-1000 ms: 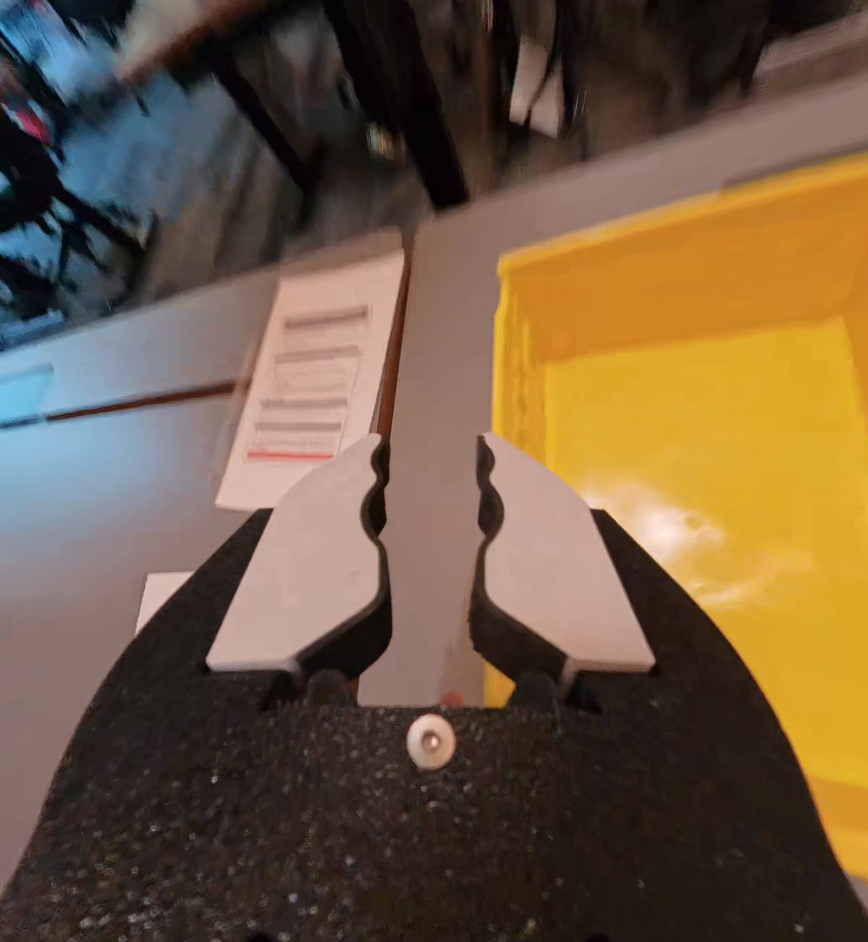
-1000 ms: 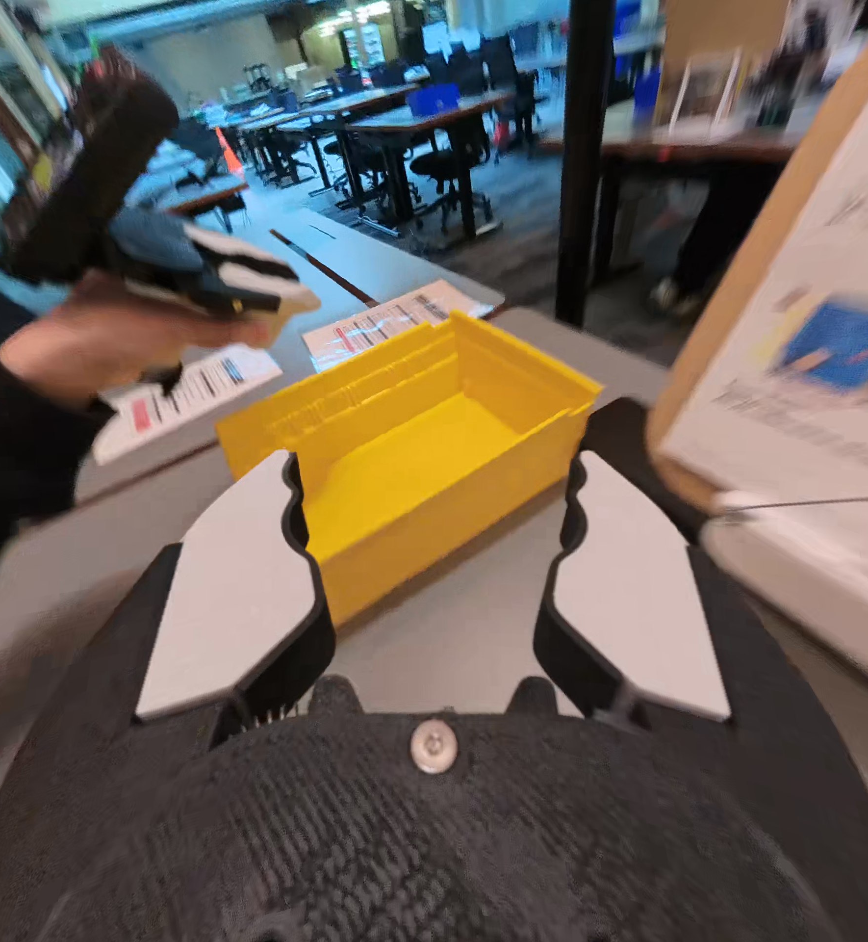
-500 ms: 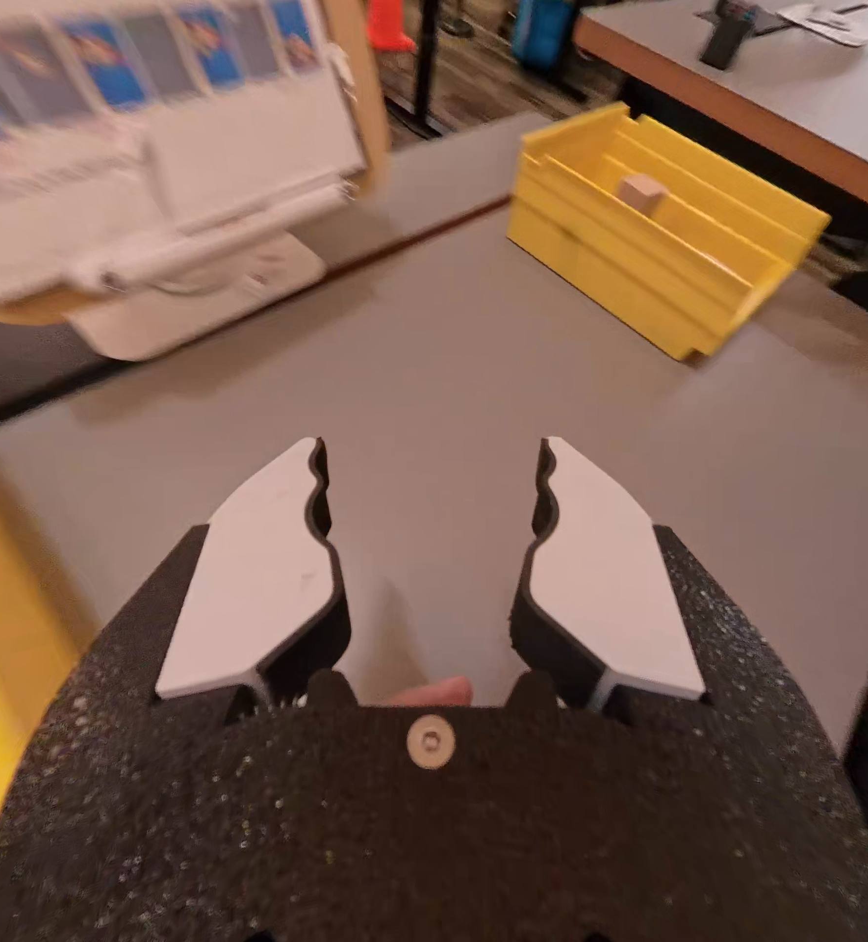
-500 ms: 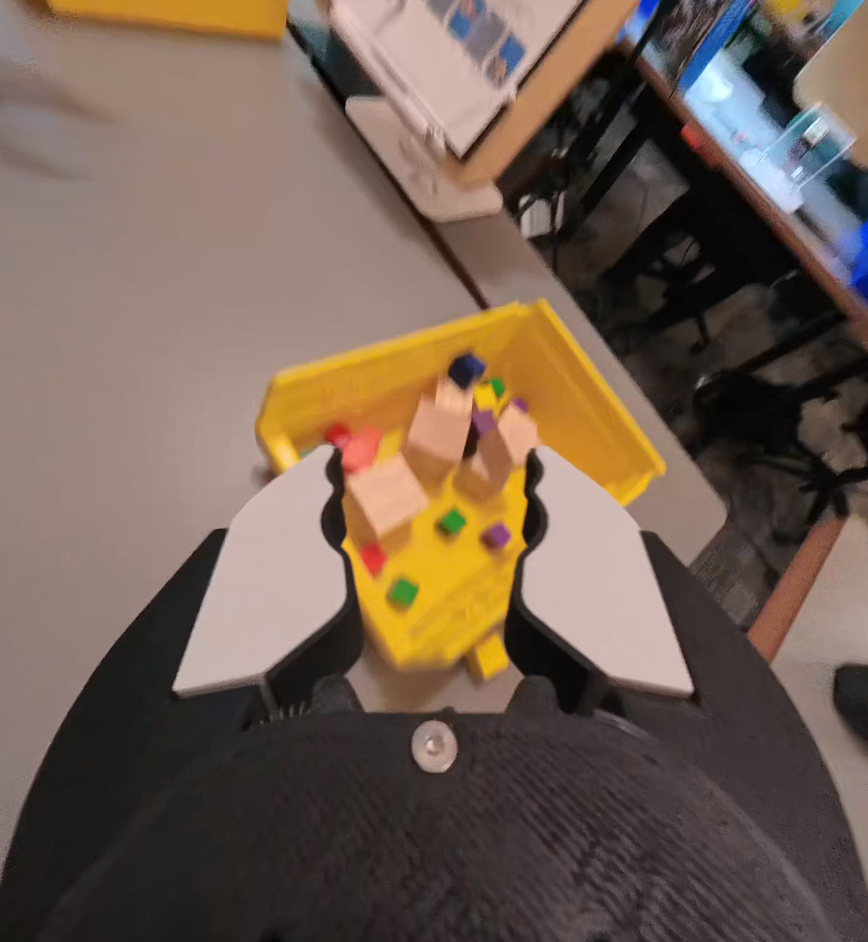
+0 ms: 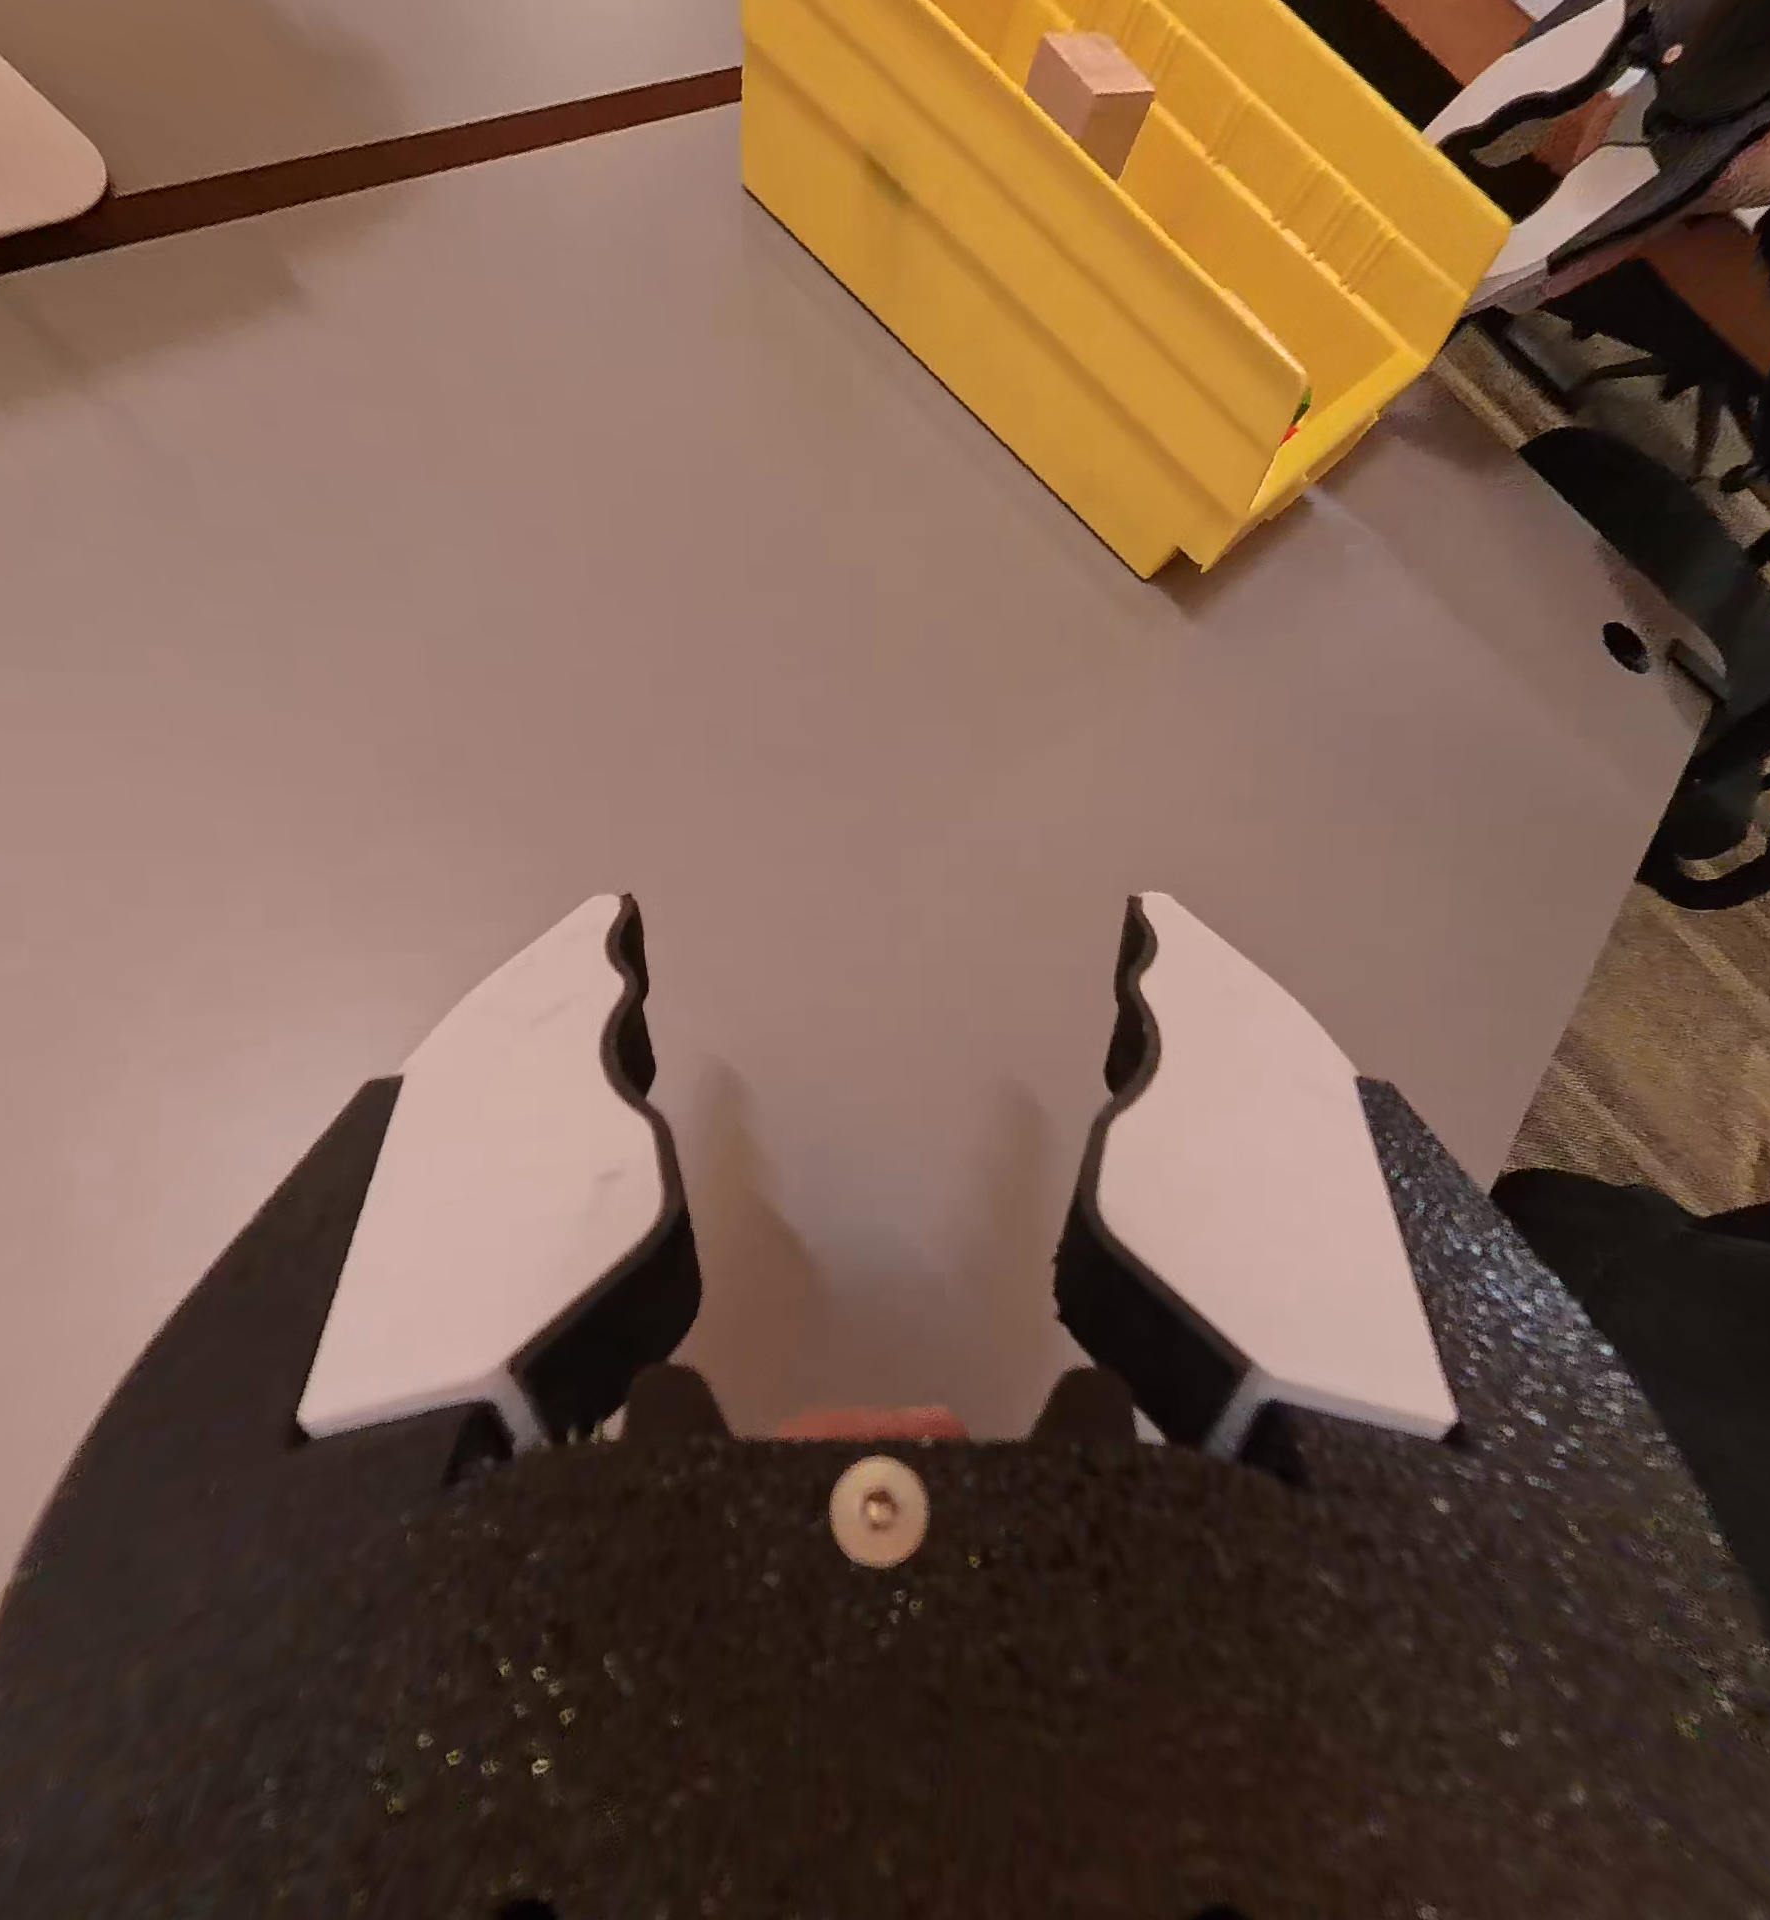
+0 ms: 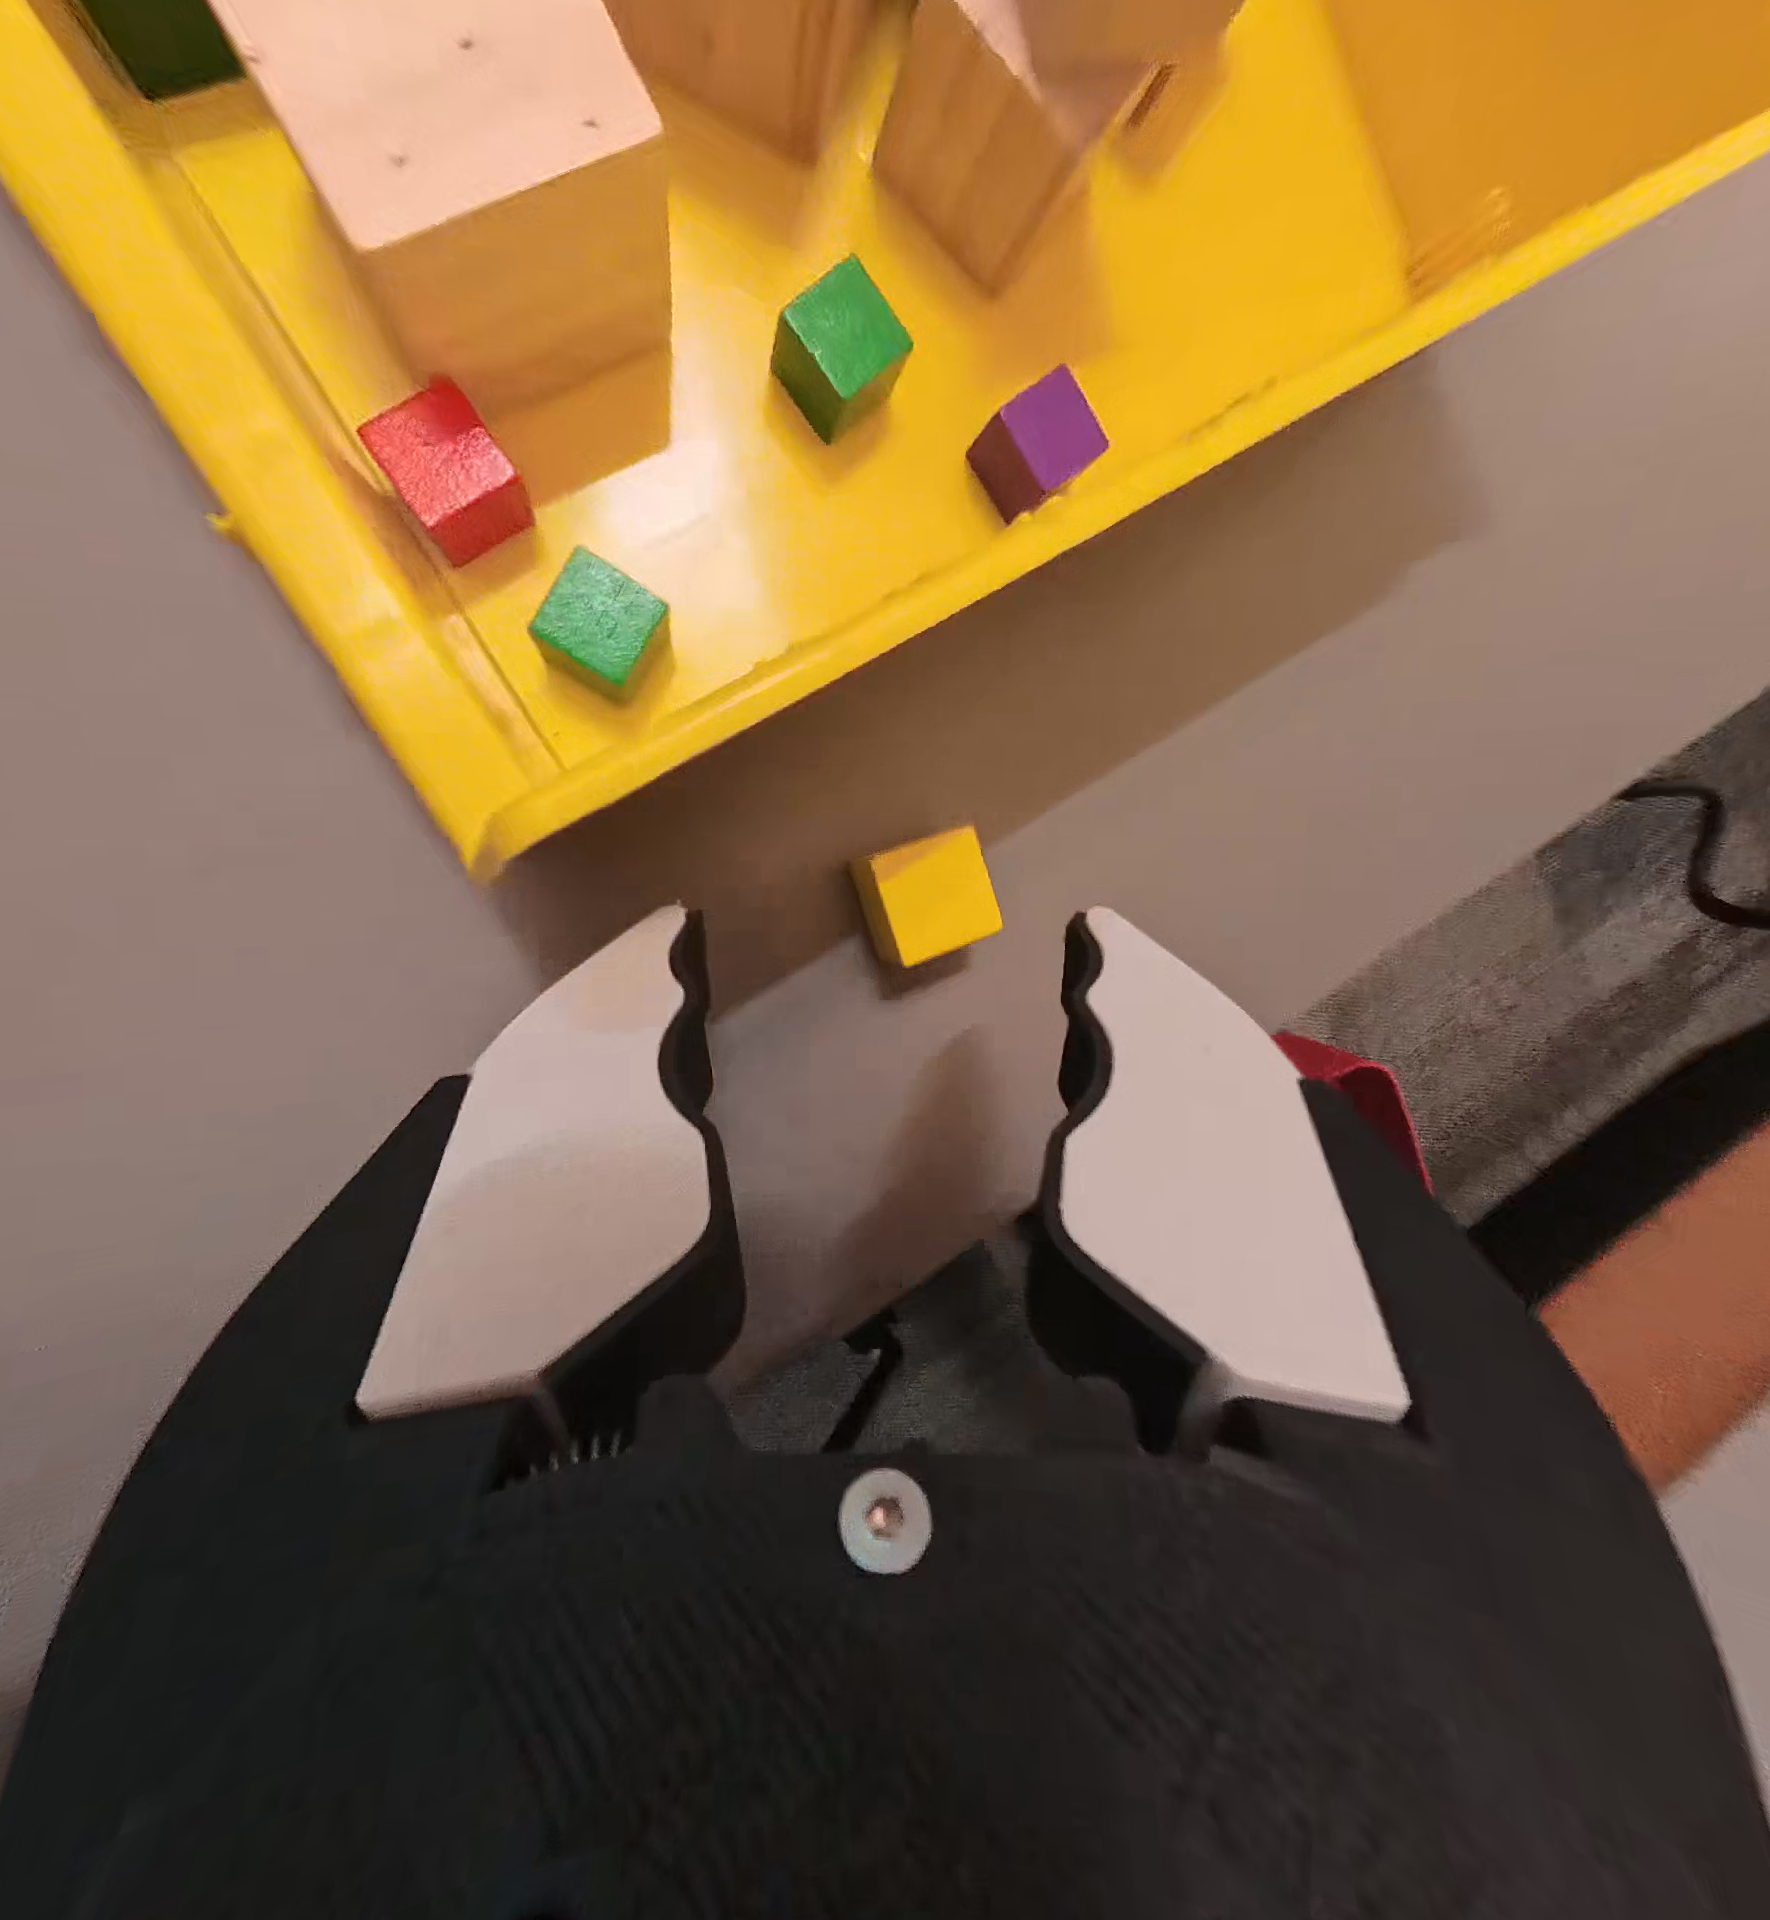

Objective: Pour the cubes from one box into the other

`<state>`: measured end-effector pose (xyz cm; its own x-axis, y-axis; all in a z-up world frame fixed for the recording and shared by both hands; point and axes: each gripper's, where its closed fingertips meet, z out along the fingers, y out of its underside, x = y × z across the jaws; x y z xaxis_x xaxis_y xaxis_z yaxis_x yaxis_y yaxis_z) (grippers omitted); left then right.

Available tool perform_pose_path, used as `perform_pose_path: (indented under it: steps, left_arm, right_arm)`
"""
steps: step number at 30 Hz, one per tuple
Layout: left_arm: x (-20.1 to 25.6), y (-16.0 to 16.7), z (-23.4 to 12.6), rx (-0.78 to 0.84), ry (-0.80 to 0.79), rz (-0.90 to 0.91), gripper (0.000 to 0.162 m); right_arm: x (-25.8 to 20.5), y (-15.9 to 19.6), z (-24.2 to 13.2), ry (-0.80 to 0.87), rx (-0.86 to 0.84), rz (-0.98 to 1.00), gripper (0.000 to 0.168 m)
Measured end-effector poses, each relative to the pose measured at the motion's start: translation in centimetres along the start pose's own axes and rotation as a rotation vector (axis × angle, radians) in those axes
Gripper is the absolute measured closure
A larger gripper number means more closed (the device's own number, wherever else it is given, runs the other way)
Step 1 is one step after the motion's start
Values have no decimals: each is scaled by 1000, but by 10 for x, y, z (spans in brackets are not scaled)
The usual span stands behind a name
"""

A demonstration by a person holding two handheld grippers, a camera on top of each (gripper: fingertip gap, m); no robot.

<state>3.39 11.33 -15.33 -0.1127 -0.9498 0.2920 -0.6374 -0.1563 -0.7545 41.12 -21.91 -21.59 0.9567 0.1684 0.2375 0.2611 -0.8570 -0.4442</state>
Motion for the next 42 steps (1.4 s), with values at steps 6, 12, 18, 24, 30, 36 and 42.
perform_pose_path:
  steps: [6, 12, 18, 24, 30, 36, 42]
  left_arm:
    - [8, -10, 6, -20, -37, 19, 77]
    - [15, -10, 21, -56, -34, 31, 77]
    - [22, -14, 32, -35, -19, 26, 80]
    - [39, -16, 45, -30, 33, 38, 81]
    - [74, -30, 68, -3, 95, 56, 82]
    - [120, -53, 79, 64, 107, 83, 82]
    - [148, -68, 81, 179, 24, 209, 83]
  right_arm:
    - [5, 10, 34, -44, -55, -23, 108]
    - [9, 15, 49, -13, -69, -34, 130]
    - [30, -10, 8, 159, 73, 193, 137]
    - [39, -92, -98, 452, 451, 421, 137]
    - [-2, -157, -50, 435, 357, 384, 137]
    - [12, -174, -10, 559, 398, 582, 111]
    - [-39, -179, -65, 627, 601, 654, 95]
